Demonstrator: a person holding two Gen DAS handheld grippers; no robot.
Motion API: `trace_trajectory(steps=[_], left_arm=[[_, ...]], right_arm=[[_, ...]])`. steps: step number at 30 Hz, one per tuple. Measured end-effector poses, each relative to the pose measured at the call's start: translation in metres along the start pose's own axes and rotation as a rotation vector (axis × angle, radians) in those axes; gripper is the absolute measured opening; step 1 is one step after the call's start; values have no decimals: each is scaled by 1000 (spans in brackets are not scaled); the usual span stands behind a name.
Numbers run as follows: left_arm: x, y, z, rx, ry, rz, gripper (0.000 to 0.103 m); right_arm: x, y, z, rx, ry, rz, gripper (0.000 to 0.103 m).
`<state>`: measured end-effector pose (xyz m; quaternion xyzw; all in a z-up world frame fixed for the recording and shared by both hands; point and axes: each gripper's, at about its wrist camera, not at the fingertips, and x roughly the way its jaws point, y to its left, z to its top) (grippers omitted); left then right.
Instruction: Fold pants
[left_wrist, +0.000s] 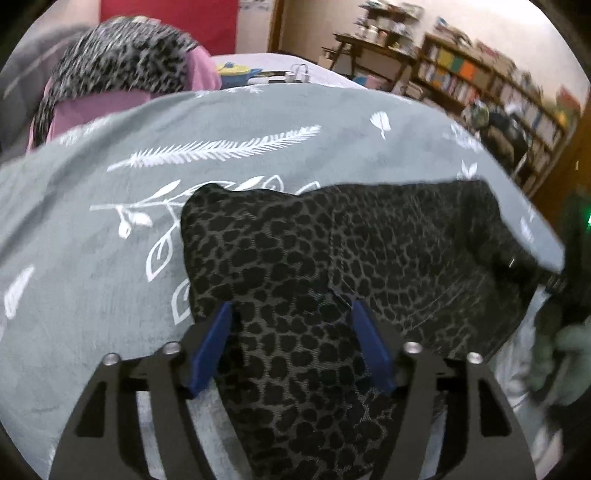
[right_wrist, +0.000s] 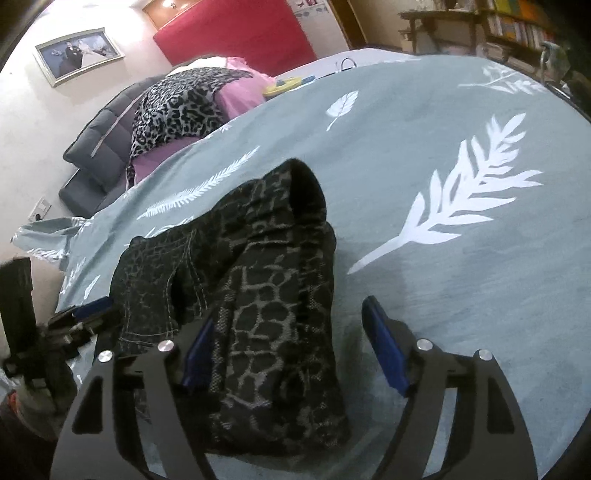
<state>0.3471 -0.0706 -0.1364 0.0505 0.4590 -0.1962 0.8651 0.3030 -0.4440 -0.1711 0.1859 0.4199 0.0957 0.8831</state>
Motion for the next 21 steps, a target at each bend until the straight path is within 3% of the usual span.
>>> trace_trajectory(steps=[3, 8, 17, 21], left_arm=[[6, -12, -5, 65, -9, 57, 78], [11, -14, -5, 59, -4, 78, 80], [11, -15, -1, 46, 4, 86, 82], [11, -16, -1, 51, 6, 89, 82]], right_arm=[[-9, 7, -1, -9, -23, -49, 76], [-20, 45, -1, -189, -85, -225, 76], [-14, 40, -2, -208, -67, -300, 77], [6, 21, -9, -169, -2, -294, 84]])
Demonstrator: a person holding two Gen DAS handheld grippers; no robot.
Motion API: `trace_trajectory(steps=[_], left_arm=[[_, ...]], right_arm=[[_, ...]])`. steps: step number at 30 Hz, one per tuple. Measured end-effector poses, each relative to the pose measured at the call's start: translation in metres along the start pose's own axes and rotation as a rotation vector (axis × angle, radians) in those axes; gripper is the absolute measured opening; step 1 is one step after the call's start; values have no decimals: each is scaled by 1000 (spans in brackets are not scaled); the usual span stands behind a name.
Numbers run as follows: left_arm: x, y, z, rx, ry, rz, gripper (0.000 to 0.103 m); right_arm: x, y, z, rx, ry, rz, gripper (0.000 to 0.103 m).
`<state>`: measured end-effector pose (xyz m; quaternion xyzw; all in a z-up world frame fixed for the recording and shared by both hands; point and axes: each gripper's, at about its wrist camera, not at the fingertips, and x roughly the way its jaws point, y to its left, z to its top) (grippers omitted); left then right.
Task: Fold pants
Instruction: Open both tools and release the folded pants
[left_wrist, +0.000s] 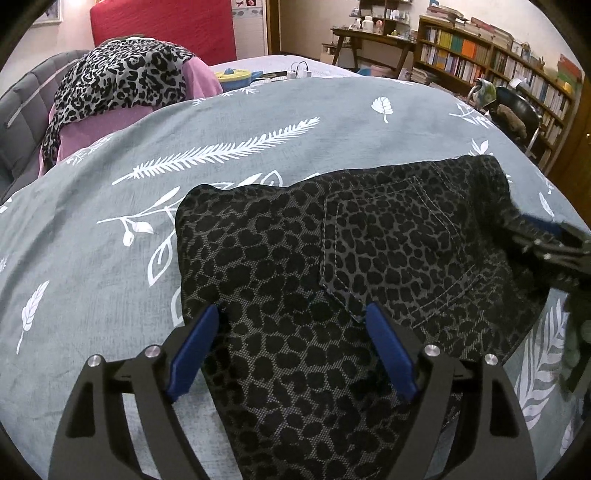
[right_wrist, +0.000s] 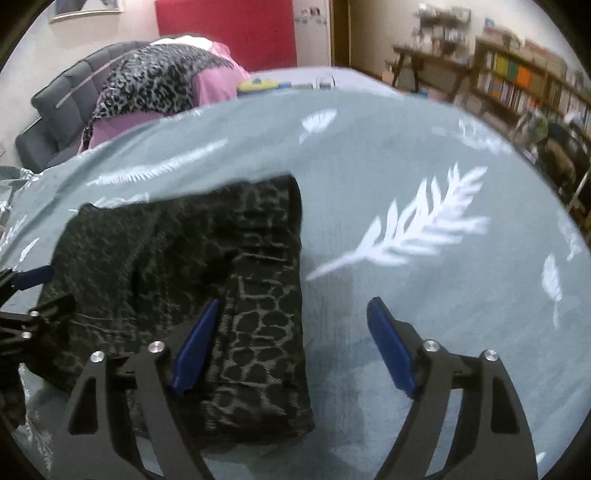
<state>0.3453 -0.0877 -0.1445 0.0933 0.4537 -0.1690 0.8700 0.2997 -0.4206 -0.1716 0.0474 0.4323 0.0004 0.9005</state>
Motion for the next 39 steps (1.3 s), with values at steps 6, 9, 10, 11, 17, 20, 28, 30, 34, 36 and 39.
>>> trace_trajectory(steps=[6, 9, 10, 11, 17, 20, 28, 30, 34, 36, 39], left_arm=[[-1, -1, 1, -6, 10, 13, 83], [-2, -2, 1, -11, 13, 26, 83], [-3, -2, 0, -13, 15, 28, 83], [-4, -3, 0, -15, 14, 30, 83], [-11, -5, -6, -22, 14, 42, 83], [-17, -5, -10, -33, 12, 40, 83], [-27, -6, -22, -43, 20, 55, 83], [-31, -5, -24, -47, 20, 61, 83], [-44, -4, -31, -65, 14, 76, 83], [-50, -4, -35, -70, 13, 83, 83], [-63, -6, -43, -83, 3, 92, 90]], right_arm=[[9, -11, -2, 66, 25, 54, 88], [-6, -6, 0, 48, -5, 43, 88], [-11, -5, 0, 46, -17, 40, 88], [-17, -4, -1, 46, -33, 36, 88], [-52, 0, -5, 28, -125, 2, 88], [-51, 1, -11, 0, -110, -57, 88], [-15, -17, -26, 24, -26, -79, 97], [-12, -19, -25, 30, -19, -73, 98], [-17, -13, -22, -8, -15, -100, 98], [-24, -11, -22, -8, -18, -102, 98], [-39, -5, -28, 1, -32, -74, 99]])
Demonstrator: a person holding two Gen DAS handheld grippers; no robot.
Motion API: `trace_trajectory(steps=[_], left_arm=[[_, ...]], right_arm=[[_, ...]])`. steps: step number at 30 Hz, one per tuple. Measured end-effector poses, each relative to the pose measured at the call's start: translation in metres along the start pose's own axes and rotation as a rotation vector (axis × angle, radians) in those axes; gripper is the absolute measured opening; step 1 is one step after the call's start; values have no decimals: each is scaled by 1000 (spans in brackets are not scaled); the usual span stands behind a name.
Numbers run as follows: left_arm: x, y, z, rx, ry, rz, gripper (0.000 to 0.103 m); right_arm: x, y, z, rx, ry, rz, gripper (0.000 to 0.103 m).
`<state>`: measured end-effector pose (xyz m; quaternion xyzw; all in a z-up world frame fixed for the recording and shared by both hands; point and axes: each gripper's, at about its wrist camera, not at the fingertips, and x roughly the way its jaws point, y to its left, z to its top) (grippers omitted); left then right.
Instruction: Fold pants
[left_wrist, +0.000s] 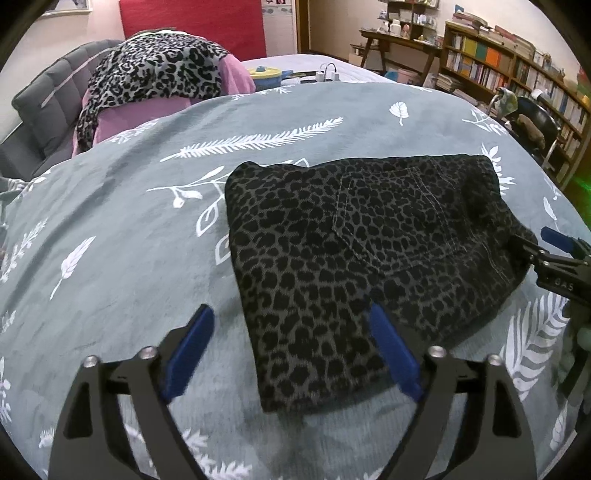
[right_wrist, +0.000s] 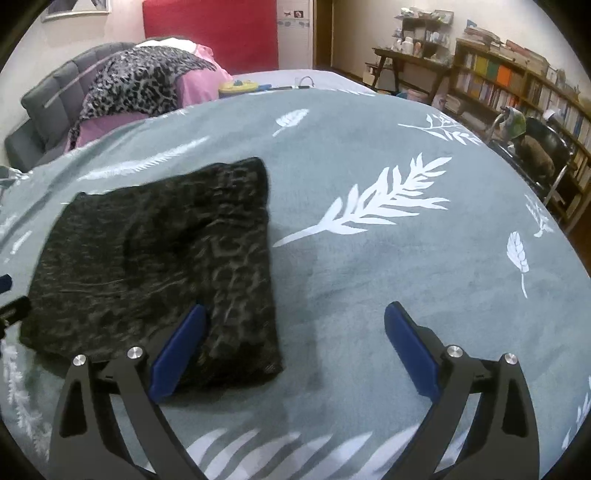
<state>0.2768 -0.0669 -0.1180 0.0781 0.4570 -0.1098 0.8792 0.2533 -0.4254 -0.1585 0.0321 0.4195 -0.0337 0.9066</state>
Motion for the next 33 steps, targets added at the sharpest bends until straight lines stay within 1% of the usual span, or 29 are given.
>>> trace_trajectory(steps=[4, 9, 13, 17, 18, 21, 23, 26, 30, 33], left_arm=[[-12, -2, -10, -24, -2, -15, 93], [-24, -7, -20, -49, -1, -34, 96], [-39, -10, -27, -74, -27, -31, 96], [-60, -17, -31, -61, -83, -6, 96], [-67, -19, -32, -62, -107, -3, 96], [-87, -20, -35, -90, -167, -7, 98], [-99, -20, -35, -107, -202, -20, 98], [-111, -24, -35, -105, -227, -26, 98], [-129, -34, -37, -65, -283, -7, 98], [-143, -38, -38, -63, -324, 3, 98]], right_arm=[[-20, 12, -13, -6, 10, 60, 99], [-44, 32, -27, -32, 13, 80, 100], [-66, 48, -34, -61, -8, 114, 100], [-92, 60, -36, -79, -47, 146, 100], [-98, 62, -36, -80, -60, 152, 101], [-118, 68, -39, -82, -105, 160, 101], [-131, 72, -41, -91, -141, 147, 101], [-142, 75, -44, -104, -181, 119, 101], [-153, 75, -48, -100, -233, 105, 101], [-158, 74, -51, -99, -259, 105, 101]])
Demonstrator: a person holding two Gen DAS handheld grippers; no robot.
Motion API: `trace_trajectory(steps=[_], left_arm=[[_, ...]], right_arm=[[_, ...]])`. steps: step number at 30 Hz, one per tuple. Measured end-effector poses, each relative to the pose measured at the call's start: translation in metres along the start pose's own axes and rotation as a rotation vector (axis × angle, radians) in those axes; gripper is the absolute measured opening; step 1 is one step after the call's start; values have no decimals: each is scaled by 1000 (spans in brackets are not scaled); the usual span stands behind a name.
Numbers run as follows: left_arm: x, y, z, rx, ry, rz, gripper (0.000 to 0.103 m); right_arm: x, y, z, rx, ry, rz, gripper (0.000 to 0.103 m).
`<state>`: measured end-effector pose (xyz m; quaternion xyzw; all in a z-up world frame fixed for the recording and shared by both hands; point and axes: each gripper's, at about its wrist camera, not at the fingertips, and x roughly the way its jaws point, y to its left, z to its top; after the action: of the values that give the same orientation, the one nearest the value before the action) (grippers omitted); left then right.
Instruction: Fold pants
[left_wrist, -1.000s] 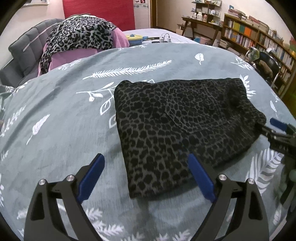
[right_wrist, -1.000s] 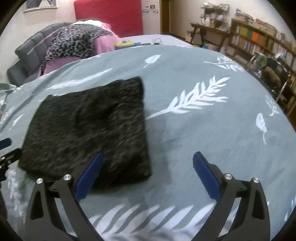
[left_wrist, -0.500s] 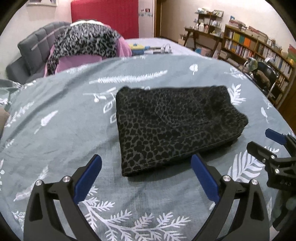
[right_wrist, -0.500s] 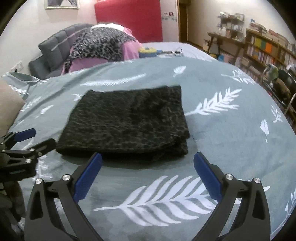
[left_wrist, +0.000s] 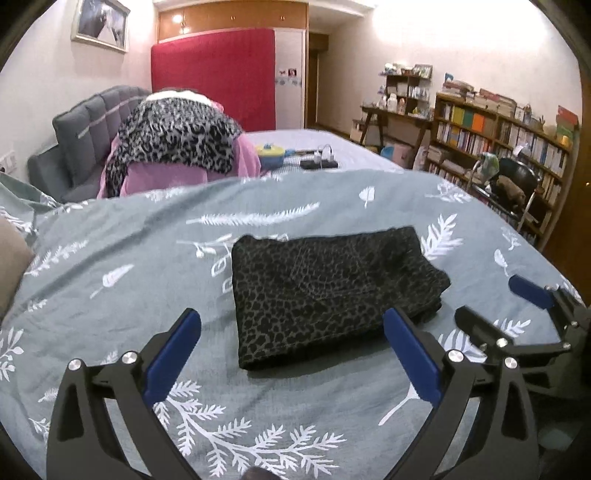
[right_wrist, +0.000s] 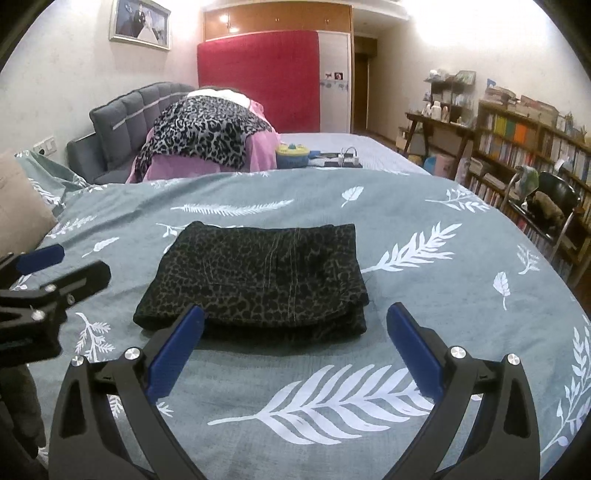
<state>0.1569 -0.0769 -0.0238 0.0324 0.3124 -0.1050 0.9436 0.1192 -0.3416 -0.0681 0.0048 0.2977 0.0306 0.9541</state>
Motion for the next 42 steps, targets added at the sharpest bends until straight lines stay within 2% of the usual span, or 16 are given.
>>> trace_trajectory(steps=[4, 9, 13, 19, 24, 32, 42], left_arm=[[-7, -5, 2, 14, -8, 26, 98], [1, -10, 0, 33, 29, 79, 98], [10, -8, -2, 19, 65, 81, 98], [20, -10, -1, 51, 96, 131, 98], [28, -12, 0, 69, 115, 143, 98], [44, -4, 1, 31, 162, 131, 98], [49, -5, -2, 34, 172, 138, 98]], right_arm=[[-2, 1, -3, -3, 3, -4, 101], [-1, 2, -3, -7, 6, -15, 101], [2, 1, -4, -6, 19, -11, 101], [7, 3, -5, -13, 34, -10, 101], [13, 3, -5, -12, 44, -7, 101], [22, 1, -3, -10, 64, -22, 101], [29, 2, -3, -10, 81, -31, 101]])
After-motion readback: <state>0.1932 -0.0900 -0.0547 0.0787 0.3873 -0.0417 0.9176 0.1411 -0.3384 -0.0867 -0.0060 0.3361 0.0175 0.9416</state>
